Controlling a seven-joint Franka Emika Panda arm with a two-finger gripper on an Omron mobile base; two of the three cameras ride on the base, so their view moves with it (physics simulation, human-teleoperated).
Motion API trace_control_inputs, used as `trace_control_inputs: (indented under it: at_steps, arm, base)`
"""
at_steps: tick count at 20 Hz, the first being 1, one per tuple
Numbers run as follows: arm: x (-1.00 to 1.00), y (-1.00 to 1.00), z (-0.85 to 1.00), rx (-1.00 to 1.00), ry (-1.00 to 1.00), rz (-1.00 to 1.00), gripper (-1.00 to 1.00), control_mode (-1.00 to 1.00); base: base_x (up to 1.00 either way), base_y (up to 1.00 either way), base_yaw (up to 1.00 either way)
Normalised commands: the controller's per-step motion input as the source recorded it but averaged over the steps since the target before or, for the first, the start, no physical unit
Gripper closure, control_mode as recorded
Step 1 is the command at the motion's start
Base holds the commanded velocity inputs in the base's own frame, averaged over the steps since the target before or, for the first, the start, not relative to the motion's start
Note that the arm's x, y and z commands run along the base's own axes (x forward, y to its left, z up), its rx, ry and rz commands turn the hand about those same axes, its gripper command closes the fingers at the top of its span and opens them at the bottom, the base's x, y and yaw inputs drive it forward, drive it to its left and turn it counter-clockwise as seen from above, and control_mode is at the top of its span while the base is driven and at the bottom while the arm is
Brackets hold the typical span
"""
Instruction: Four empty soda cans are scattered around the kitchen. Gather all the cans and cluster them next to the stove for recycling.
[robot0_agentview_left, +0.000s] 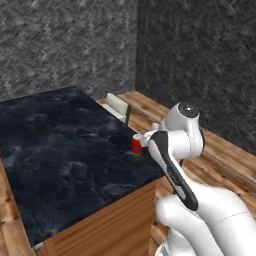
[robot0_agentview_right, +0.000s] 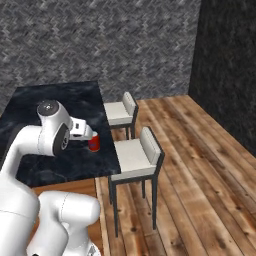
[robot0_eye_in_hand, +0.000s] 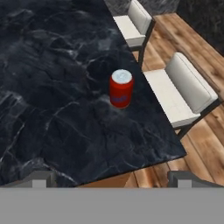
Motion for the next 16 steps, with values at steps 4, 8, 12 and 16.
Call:
trace_control_inputs:
  at_steps: [4,8,12,16]
  arm:
    - [0.24,0.05,-0.11,0.0,0.02,0.0,-1.0,-1.0]
    - [0.26,0.08,-0.09,0.0,0.02,0.0,-1.0,-1.0]
    - [0.22,0.07,-0.06,0.0,0.04,0.0,-1.0,-1.0]
    - [0.16,0.02,-0.02,0.0,0.04,0.0,-1.0,-1.0]
  base:
    - [0.0,0.0,0.0]
    - [0.0,0.0,0.0]
    - [0.0,0.0,0.0]
    - [0.0,0.0,0.0]
